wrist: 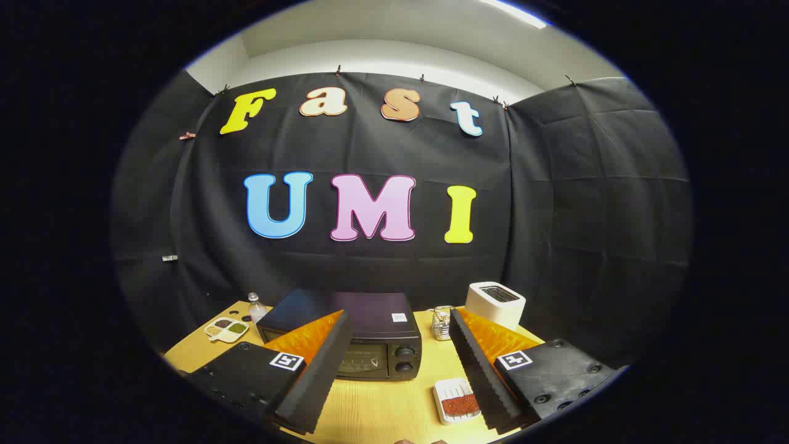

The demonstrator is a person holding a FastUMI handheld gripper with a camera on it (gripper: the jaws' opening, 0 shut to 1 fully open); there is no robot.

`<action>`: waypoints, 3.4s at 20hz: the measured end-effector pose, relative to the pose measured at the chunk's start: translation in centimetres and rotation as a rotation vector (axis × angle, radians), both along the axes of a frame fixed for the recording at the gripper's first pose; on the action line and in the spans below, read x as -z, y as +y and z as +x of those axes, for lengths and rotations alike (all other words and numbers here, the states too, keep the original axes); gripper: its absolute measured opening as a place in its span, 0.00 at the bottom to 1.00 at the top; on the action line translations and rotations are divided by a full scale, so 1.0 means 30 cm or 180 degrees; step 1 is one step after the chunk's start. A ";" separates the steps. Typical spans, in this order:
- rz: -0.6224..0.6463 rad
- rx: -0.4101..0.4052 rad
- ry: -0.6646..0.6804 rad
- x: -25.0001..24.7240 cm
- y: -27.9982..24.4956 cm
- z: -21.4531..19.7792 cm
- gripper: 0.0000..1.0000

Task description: Open the toaster oven, put the food inside, and close the toaster oven door.

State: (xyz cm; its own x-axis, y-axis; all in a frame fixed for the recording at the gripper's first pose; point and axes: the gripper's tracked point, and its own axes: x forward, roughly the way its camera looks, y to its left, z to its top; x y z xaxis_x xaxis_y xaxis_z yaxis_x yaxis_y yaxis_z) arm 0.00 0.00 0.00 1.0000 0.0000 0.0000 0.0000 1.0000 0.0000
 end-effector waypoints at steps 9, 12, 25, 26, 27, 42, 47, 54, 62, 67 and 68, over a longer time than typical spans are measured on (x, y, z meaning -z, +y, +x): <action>0.0051 0.0008 0.0113 0.047 0.009 -0.031 0.98; 0.0042 0.0017 0.0133 0.054 0.011 -0.036 0.97; -0.0012 -0.0034 0.0185 0.075 0.074 -0.038 0.97; -0.0017 -0.0045 0.0194 0.079 0.083 -0.039 0.98; -0.0027 -0.0057 0.0202 0.081 0.093 -0.036 0.98; -0.0048 -0.0186 0.0495 0.166 0.252 0.137 0.98; -0.0003 -0.0204 0.0678 0.236 0.327 0.247 0.98; -0.0058 -0.0271 0.0860 0.372 0.431 0.403 0.98; -0.0013 -0.0325 0.1212 0.526 0.496 0.465 0.99; -0.0003 -0.0373 0.1214 0.540 0.495 0.456 0.98; 0.0014 -0.0384 0.1234 0.543 0.495 0.452 0.99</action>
State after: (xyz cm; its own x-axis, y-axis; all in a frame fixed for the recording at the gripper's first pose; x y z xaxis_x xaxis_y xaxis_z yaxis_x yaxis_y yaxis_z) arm 13.55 14.86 -16.30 0.9187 0.1181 -0.3769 -0.1164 0.9928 0.0273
